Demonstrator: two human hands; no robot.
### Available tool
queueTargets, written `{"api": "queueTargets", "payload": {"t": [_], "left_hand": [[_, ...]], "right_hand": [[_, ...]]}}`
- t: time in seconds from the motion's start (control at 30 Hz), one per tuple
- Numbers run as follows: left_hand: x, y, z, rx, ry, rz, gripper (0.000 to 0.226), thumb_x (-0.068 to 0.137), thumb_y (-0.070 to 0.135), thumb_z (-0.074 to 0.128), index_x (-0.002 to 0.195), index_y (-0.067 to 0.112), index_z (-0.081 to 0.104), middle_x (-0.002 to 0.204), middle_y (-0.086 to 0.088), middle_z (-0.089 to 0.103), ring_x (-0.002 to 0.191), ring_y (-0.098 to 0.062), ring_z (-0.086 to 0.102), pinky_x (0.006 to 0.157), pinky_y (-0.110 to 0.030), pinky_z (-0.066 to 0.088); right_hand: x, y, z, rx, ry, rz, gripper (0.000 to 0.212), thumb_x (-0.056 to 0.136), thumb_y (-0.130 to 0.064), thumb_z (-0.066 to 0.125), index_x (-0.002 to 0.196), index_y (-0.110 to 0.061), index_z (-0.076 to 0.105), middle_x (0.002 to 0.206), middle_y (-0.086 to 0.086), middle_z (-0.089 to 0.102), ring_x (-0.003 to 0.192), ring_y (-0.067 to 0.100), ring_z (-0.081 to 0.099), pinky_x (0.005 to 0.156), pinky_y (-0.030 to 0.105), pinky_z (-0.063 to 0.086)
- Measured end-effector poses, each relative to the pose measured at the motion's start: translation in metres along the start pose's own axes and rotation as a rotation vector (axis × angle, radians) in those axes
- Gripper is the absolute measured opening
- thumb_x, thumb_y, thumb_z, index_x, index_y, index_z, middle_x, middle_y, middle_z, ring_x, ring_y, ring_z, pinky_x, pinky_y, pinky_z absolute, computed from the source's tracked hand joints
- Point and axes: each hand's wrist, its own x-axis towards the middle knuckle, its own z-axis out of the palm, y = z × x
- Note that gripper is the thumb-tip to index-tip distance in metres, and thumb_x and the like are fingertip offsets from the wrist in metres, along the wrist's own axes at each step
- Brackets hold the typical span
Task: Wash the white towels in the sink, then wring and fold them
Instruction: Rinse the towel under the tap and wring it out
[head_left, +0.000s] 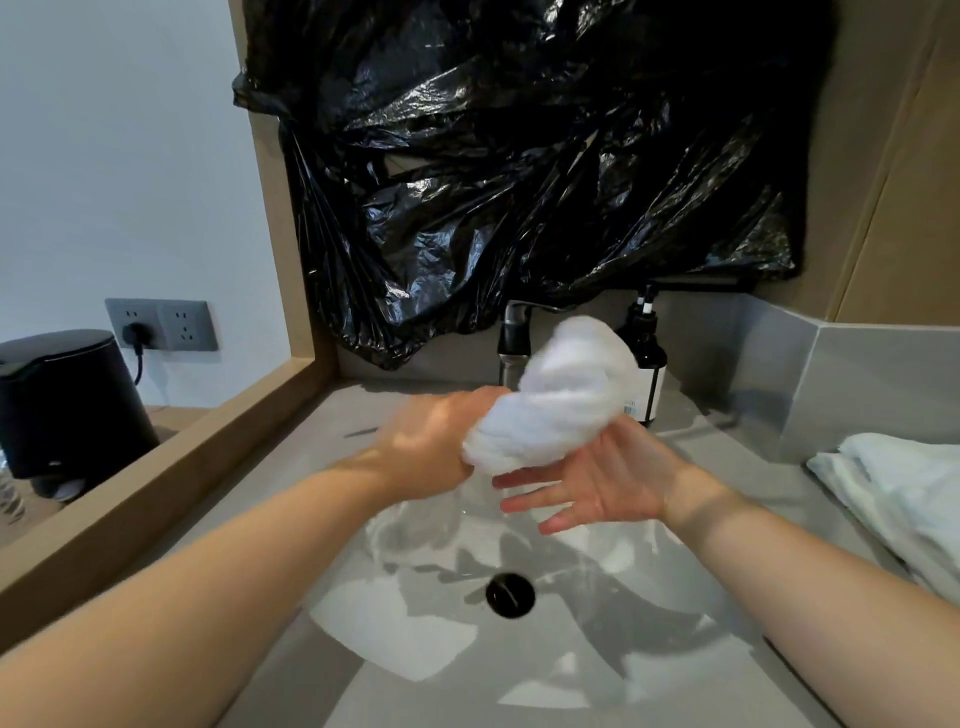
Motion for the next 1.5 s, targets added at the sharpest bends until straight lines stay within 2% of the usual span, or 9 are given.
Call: {"api": "queueTargets", "payload": {"t": [0.13, 0.2, 0.4, 0.57, 0.67, 0.77, 0.87, 1.03, 1.5], "left_hand": [[0.017, 0.009, -0.012, 0.655, 0.064, 0.535, 0.081, 0.054, -0.007, 0.065, 0.125, 0.022, 0.039, 0.078, -0.004, 0.057, 0.062, -0.026, 0.056, 0.051, -0.029, 0.034], [0.024, 0.025, -0.02, 0.862, -0.065, 0.604, 0.082, 0.072, -0.003, 0.063, 0.143, 0.019, 0.027, 0.104, -0.009, 0.057, 0.086, -0.028, 0.058, 0.065, -0.034, 0.036], [0.038, 0.031, -0.022, 1.101, -0.143, 0.418, 0.077, 0.089, 0.003, 0.057, 0.152, 0.018, 0.015, 0.121, -0.012, 0.051, 0.103, -0.03, 0.055, 0.073, -0.034, 0.034], [0.044, 0.045, -0.004, 1.03, -0.179, 0.128, 0.065, 0.085, 0.0, 0.063, 0.141, 0.009, 0.031, 0.118, -0.01, 0.057, 0.103, -0.028, 0.06, 0.067, -0.03, 0.033], [0.046, 0.043, 0.004, 0.896, -0.204, 0.027, 0.051, 0.083, 0.004, 0.066, 0.127, 0.013, 0.042, 0.11, -0.002, 0.062, 0.099, -0.025, 0.063, 0.054, -0.028, 0.028], [0.046, 0.028, 0.003, 0.447, -0.367, -0.054, 0.035, 0.075, 0.009, 0.064, 0.106, 0.018, 0.05, 0.091, 0.002, 0.06, 0.083, -0.022, 0.061, 0.059, -0.033, 0.042], [0.035, 0.02, 0.015, -0.23, -0.44, -0.189, 0.031, 0.068, 0.005, 0.07, 0.097, 0.012, 0.06, 0.083, 0.0, 0.062, 0.076, -0.019, 0.058, 0.067, -0.032, 0.047], [0.011, 0.033, 0.049, -1.073, -0.398, -0.393, 0.043, 0.045, 0.006, 0.064, 0.088, 0.004, 0.066, 0.072, -0.008, 0.065, 0.066, -0.024, 0.059, 0.067, -0.028, 0.047], [0.014, 0.006, 0.056, -1.727, -0.807, -0.292, 0.059, 0.028, 0.018, 0.088, 0.083, 0.007, 0.07, 0.053, -0.008, 0.052, 0.042, -0.017, 0.049, 0.046, -0.018, 0.044]], "right_hand": [[-0.001, 0.005, -0.003, -0.115, 0.21, -0.017, 0.096, 0.077, -0.072, 0.059, 0.145, -0.006, 0.041, 0.137, 0.022, 0.053, 0.126, 0.041, 0.051, 0.106, 0.054, 0.04], [-0.001, 0.005, -0.005, -0.144, 0.273, 0.021, 0.11, 0.065, -0.075, 0.07, 0.146, -0.008, 0.039, 0.143, 0.022, 0.046, 0.129, 0.04, 0.047, 0.11, 0.054, 0.035], [-0.016, -0.02, -0.001, -0.225, 0.301, 0.25, 0.1, 0.072, -0.089, 0.025, 0.127, -0.015, 0.063, 0.135, 0.022, 0.055, 0.126, 0.045, 0.049, 0.102, 0.067, 0.033], [-0.004, -0.031, 0.017, -0.412, 0.644, 0.318, 0.086, 0.08, -0.085, 0.022, 0.121, -0.02, 0.062, 0.125, 0.016, 0.063, 0.116, 0.041, 0.057, 0.089, 0.065, 0.047], [0.003, -0.027, 0.035, -0.709, 0.948, 0.12, 0.063, 0.094, -0.065, 0.034, 0.125, -0.016, 0.057, 0.127, 0.008, 0.059, 0.12, 0.033, 0.054, 0.1, 0.043, 0.044], [0.007, -0.026, 0.041, -1.081, 1.174, -0.175, 0.04, 0.095, -0.045, 0.037, 0.081, -0.013, 0.058, 0.091, 0.005, 0.061, 0.093, 0.03, 0.06, 0.075, 0.031, 0.042], [0.009, -0.033, 0.037, -1.231, 1.239, -0.31, 0.04, 0.093, -0.036, 0.038, 0.062, -0.012, 0.049, 0.067, 0.004, 0.053, 0.071, 0.027, 0.055, 0.058, 0.031, 0.035], [0.009, -0.035, 0.04, -1.499, 1.244, -0.455, 0.046, 0.097, -0.029, 0.035, 0.063, -0.006, 0.056, 0.067, 0.007, 0.055, 0.073, 0.03, 0.055, 0.063, 0.032, 0.037], [0.037, -0.039, 0.044, -0.77, 1.209, -0.603, 0.048, 0.083, -0.009, 0.052, 0.047, -0.018, 0.021, 0.05, 0.0, 0.018, 0.055, 0.021, 0.018, 0.057, 0.032, 0.017]]}}
